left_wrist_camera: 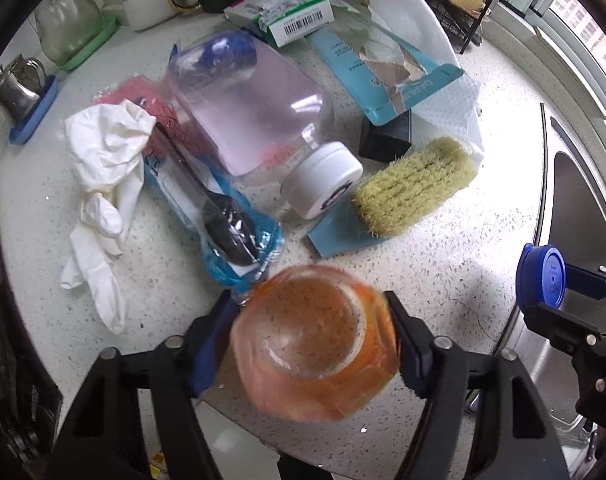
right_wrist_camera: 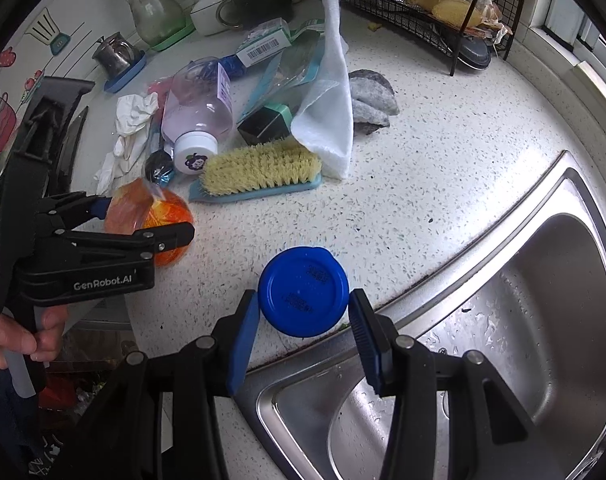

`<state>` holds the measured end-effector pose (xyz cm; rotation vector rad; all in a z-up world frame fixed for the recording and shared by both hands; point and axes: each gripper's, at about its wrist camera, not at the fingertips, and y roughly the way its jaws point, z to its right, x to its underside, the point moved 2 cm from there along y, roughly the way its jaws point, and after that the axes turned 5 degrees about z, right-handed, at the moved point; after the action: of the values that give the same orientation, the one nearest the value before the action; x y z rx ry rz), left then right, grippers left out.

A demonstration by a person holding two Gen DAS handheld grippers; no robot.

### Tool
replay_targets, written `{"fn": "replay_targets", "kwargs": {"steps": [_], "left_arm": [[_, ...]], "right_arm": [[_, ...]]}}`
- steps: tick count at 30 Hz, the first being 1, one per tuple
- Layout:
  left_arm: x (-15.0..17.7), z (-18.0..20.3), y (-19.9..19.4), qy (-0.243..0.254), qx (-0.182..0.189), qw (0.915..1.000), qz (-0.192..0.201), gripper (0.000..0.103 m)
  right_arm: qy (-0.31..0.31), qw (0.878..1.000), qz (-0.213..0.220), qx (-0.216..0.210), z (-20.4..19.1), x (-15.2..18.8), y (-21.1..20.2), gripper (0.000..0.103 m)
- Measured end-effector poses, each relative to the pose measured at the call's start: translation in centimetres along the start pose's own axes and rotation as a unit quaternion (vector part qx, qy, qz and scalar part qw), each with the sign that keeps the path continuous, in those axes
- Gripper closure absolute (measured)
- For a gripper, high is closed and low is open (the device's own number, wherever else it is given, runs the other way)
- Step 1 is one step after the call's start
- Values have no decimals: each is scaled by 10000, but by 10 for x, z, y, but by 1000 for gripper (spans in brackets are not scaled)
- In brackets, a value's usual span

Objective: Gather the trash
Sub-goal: 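Grasp the orange jar with the left tool while the right tool holds the blue lid, then carry the orange jar and blue lid down toward the red bin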

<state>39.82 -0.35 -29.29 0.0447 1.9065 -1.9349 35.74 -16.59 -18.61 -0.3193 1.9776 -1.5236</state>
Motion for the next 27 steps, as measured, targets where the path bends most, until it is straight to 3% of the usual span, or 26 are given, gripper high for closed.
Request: {"fn": "replay_targets", "kwargs": {"steps": [7, 27], "left_arm": [[4, -3, -2, -20, 6, 10000, 29, 38], [53, -24, -95, 677, 252, 9952, 662, 38]], "right_arm": [[57, 10000, 22, 17, 1, 3, -4, 60], [207, 9991, 368, 81, -58, 23, -41, 60]]}}
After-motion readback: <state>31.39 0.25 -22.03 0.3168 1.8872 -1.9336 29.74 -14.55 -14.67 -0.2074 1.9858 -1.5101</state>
